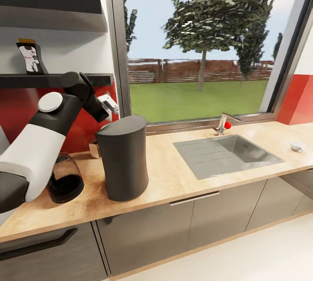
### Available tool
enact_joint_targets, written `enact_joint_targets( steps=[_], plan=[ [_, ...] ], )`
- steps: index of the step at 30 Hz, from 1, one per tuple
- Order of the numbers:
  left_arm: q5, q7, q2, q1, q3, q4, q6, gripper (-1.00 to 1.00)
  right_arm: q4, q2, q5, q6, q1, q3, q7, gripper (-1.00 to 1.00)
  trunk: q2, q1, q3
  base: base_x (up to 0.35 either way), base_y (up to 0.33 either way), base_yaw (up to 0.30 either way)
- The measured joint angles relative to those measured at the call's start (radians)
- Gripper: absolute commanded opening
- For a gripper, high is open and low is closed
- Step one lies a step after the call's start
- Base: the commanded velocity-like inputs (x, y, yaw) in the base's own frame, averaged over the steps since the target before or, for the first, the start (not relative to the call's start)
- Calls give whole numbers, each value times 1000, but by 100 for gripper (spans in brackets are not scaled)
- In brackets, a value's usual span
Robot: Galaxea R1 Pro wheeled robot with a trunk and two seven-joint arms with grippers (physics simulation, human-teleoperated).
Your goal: Set up a coffee station on the kitchen countertop: keep the coffee maker on the countertop, move the bottle of coffee from the kitchen shelf to the counter next to the coffee maker, place a paper coffee filter on top of the coffee maker, put the saucer next to the coffee maker with the coffee cup on the saucer, and place the electric kettle next to the coffee maker.
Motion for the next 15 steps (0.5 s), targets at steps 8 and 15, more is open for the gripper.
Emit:
enact_joint_targets(
  steps=[8,15],
  plan=[
    [41,-1,-16,-15,-16,-1,3,-100,2,8,-3,6,0,-9,-4,100,0,0,0,0,0,0],
    [42,-7,-21,-20,0,-5,1,-100,-4,8,-4,8,-4,-10,-3,100,0,0,0,0,0,0]
  ],
)
